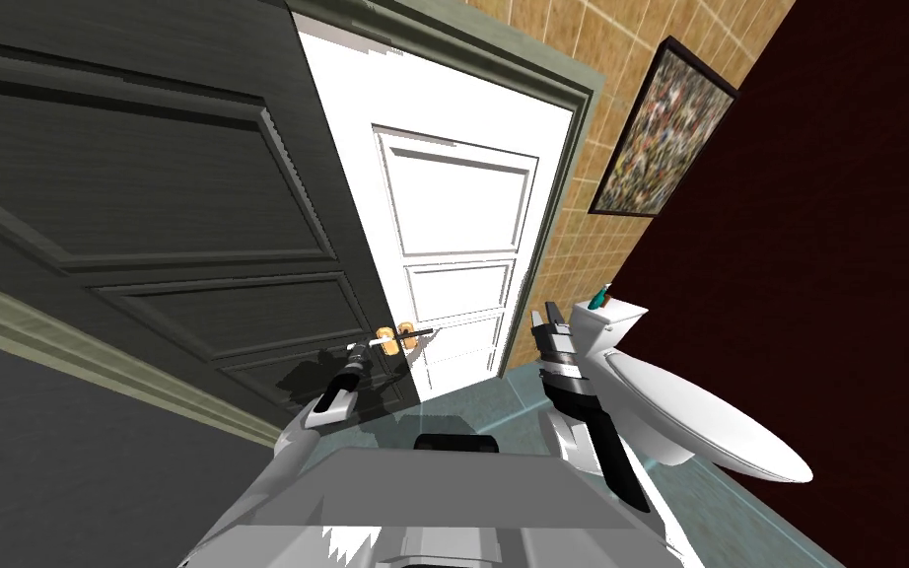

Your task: Pull the door open

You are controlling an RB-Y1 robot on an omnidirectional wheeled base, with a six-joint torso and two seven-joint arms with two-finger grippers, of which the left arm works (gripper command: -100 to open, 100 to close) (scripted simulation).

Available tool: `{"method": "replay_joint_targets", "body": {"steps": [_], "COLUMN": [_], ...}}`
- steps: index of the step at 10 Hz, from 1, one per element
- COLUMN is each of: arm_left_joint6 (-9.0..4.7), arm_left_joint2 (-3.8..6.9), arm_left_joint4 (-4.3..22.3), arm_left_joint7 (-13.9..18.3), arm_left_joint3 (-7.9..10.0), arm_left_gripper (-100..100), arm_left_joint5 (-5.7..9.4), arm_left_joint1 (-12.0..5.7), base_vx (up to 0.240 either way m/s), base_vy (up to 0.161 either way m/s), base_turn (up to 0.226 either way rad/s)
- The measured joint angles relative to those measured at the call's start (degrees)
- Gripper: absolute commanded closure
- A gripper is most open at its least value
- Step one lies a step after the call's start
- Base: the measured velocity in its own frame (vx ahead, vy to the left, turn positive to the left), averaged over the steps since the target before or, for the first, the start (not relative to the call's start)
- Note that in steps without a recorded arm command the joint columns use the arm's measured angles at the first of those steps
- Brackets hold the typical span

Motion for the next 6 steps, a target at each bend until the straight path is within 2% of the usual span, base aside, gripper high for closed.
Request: {"method": "replay_joint_targets", "body": {"steps": [3, 6], "arm_left_joint6": [-0.34, -1.01], "arm_left_joint2": [1.08, 2.68], "arm_left_joint4": [-0.63, -1.81], "arm_left_joint7": [0.99, 2.73], "arm_left_joint3": [-0.7, -2.51], "arm_left_gripper": [100, 100], "arm_left_joint5": [0.05, 0.05], "arm_left_joint1": [0.95, 2.7], "base_vx": [-0.184, -0.23], "base_vy": [0.017, 0.042], "base_turn": [-0.082, -0.154]}}
